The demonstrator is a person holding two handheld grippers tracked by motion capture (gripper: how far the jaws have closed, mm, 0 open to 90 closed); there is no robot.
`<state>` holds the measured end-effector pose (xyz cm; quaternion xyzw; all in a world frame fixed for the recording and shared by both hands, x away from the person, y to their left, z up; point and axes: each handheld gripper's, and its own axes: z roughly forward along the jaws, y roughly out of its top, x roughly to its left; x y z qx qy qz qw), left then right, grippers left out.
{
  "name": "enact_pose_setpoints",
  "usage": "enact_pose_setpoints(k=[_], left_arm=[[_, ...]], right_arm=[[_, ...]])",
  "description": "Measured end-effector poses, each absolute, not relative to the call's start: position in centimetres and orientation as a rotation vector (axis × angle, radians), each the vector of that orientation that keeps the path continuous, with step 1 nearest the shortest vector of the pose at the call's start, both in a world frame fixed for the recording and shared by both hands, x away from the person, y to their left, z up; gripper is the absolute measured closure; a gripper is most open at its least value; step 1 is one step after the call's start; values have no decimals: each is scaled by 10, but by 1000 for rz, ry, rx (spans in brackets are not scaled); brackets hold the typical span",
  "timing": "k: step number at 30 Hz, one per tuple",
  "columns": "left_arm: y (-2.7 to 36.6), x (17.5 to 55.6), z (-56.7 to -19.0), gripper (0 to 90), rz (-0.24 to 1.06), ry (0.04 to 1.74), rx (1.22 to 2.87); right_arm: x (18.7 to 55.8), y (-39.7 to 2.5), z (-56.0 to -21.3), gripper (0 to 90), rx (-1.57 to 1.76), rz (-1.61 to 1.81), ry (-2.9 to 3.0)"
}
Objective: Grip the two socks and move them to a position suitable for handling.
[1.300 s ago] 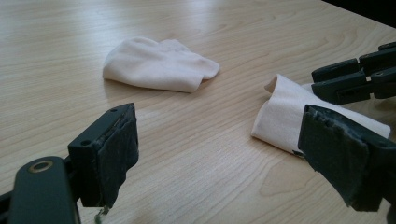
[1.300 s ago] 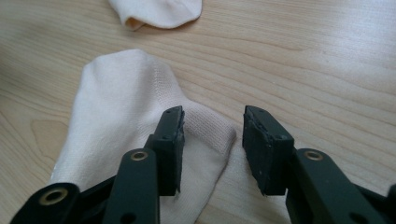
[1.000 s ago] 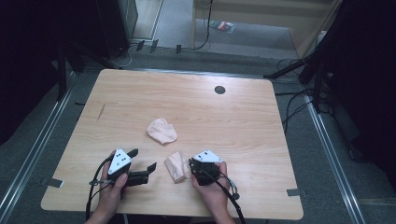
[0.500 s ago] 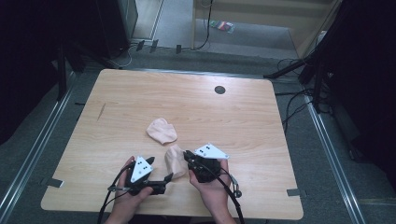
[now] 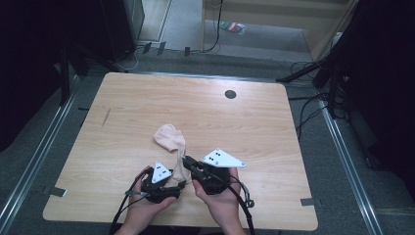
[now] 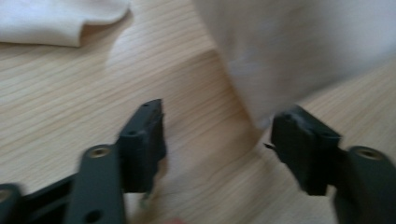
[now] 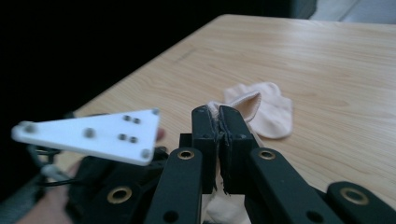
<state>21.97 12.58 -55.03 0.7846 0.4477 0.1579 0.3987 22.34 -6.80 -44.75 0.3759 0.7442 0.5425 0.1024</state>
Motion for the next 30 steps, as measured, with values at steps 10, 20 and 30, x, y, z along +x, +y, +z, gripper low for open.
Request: enact_pose_setpoints(k=[10, 20, 30], left_arm=[[166, 207, -522, 900, 917, 1025, 1945], [152, 203, -540, 900, 762, 861, 2249], [168, 211, -544, 554, 345, 793, 2094]], right_arm=[[233, -89, -451, 871, 1188, 1658, 2146], [260, -110, -518, 872, 1392, 1332, 2246], [273, -127, -532, 869, 1378, 1097, 2292]])
